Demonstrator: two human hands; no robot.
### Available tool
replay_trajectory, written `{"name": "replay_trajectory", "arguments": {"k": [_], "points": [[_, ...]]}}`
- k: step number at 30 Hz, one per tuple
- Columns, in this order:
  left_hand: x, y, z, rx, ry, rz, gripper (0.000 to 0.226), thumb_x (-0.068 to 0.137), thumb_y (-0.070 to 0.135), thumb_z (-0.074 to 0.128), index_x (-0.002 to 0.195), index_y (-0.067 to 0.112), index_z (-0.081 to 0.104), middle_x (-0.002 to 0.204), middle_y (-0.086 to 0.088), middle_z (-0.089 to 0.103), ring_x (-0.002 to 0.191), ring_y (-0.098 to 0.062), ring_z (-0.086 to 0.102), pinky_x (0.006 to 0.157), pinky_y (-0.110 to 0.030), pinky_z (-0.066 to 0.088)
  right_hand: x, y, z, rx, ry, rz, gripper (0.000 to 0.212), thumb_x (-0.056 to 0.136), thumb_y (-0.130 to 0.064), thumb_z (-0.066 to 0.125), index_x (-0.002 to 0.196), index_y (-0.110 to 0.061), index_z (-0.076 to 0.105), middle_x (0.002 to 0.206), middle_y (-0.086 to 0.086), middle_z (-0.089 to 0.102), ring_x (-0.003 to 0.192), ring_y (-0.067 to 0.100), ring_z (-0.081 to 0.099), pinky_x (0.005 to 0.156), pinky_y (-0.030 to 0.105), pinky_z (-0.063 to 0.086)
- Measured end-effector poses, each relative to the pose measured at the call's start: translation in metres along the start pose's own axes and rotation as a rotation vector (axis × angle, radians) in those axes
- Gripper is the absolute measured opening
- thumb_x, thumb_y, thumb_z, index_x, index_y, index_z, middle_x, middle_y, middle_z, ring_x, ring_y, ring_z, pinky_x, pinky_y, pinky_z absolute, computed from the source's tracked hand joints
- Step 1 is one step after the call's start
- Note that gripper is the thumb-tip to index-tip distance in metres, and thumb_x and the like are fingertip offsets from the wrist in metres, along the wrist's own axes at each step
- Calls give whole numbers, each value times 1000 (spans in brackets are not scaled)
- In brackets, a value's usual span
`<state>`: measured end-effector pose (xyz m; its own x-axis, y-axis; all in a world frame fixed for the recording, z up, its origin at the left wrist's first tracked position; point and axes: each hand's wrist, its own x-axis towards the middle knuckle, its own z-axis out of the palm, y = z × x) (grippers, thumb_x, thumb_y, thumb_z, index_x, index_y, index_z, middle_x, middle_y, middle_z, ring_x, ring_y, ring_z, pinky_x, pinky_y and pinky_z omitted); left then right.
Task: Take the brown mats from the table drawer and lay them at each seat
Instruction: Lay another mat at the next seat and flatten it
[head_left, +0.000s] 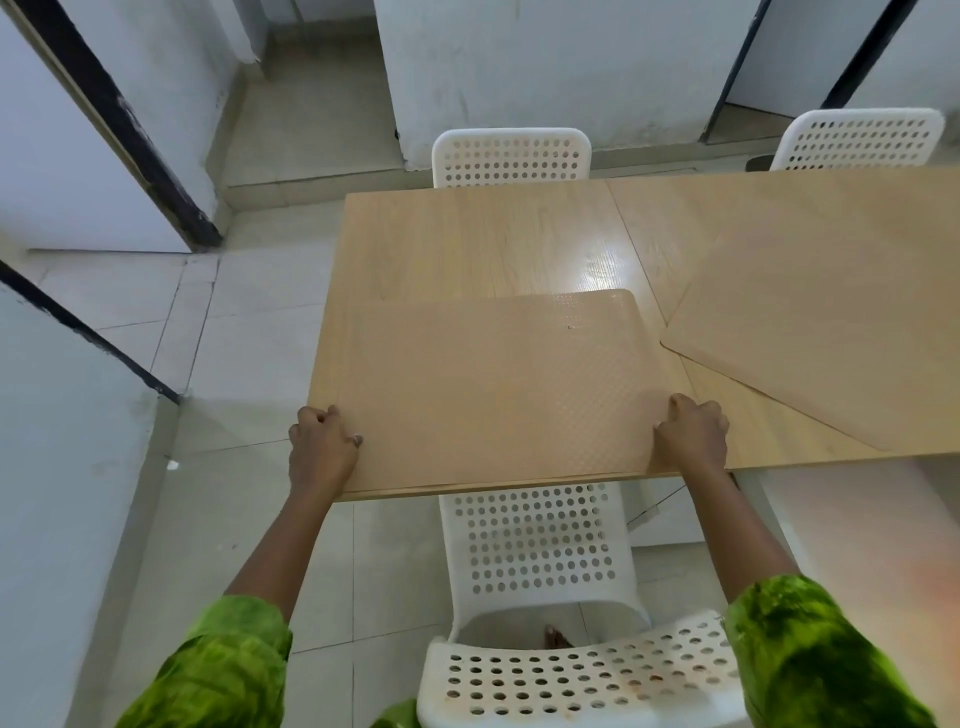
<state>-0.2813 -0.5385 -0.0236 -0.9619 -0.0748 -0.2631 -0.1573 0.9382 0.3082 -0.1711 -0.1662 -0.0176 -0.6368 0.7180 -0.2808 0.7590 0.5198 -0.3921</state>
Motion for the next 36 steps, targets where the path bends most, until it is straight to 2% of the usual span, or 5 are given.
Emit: {"name": "replay_trajectory", "arguments": {"k": [9,14,22,27,36], "points": [[11,49,8,48,17,113,65,89,16,46,147,7,18,157,-10,1,142,-32,8,115,-46,19,10,-27,7,-29,70,-29,45,90,-13,46,135,-12,43,136,18,39,126,35,31,100,45,33],[60,106,16,118,-77,402,65,96,33,41,149,8,13,160,-9,-4,147,-26,-4,119,-38,5,31,-96,36,-34,16,-317,47,91,-18,43,138,-10,40,147,13,34,137,29,25,109,41,23],[97,138,54,332,-143,543,69,90,62,15,150,31,-2,159,9,-13,146,-21,-16,114,-51,-10,60,-173,89,-254,-136,-675,52,98,-33,24,149,-22,17,160,1,7,148,20,0,117,45,3],[99,127,58,345,-31,566,80,74,69,-5,148,40,2,160,12,-4,147,-20,-8,115,-49,-6,66,-167,101,-328,-116,-669,53,97,-44,17,149,-35,6,160,-8,0,147,16,-5,118,47,-2],[130,71,37,296,120,337,63,92,60,13,149,35,8,160,0,5,148,-23,2,118,-46,4,124,-94,49,-307,-8,-321,61,95,-51,13,150,-27,-2,160,-3,-9,147,19,-10,119,44,-5]]}}
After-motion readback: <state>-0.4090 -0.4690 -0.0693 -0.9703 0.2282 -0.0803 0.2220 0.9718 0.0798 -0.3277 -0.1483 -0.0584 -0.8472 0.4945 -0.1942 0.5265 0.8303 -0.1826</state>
